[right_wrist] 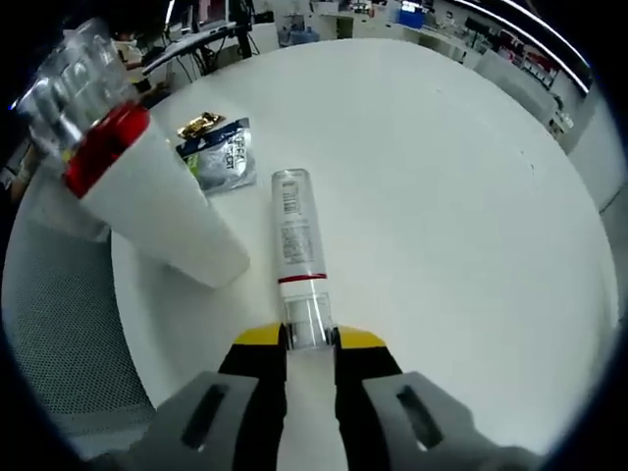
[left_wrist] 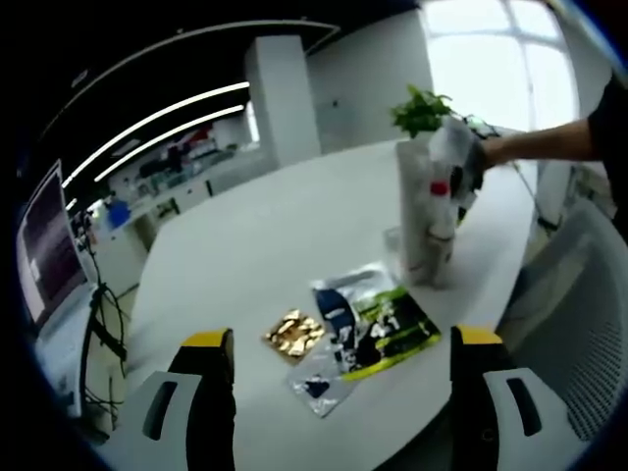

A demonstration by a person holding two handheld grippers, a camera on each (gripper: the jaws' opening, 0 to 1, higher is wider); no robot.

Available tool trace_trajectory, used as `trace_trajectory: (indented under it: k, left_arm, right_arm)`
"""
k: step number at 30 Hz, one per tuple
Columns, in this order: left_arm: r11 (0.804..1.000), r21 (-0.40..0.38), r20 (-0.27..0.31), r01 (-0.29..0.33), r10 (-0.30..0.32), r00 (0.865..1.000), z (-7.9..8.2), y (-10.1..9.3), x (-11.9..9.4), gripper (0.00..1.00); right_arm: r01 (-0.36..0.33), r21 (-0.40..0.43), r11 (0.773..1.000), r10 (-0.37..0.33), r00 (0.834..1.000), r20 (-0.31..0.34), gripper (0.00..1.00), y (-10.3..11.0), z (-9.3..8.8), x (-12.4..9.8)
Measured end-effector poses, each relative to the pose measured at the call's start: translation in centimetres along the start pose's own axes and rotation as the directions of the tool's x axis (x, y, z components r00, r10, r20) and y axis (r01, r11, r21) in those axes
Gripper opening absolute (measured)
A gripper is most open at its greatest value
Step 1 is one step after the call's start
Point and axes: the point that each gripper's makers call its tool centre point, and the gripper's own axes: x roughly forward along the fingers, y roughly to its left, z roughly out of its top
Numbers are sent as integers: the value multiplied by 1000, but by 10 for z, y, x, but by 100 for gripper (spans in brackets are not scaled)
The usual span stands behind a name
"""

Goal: Arrange the skincare products in the storage area until every visible bottle or jar stands upright without overlapping.

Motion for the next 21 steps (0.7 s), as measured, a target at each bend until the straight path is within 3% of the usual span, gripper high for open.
trace_trajectory:
  k: [7, 16, 21]
  left_arm:
    - [1000, -11, 8, 8, -7, 1000, 1, -1, -1, 88]
    - [1000, -12, 1, 10, -10, 1000, -1, -1, 0, 87]
    - [1000, -2, -17, 25, -25, 1000, -4, -5, 2, 87]
  right_arm:
    - [-51, 118, 992, 42, 996, 80, 16, 4, -3, -3]
    - [-42, 197, 980, 11, 988, 156, 16, -1, -5, -14]
    - [-7, 191, 982, -28, 983, 180, 16, -4, -4, -25]
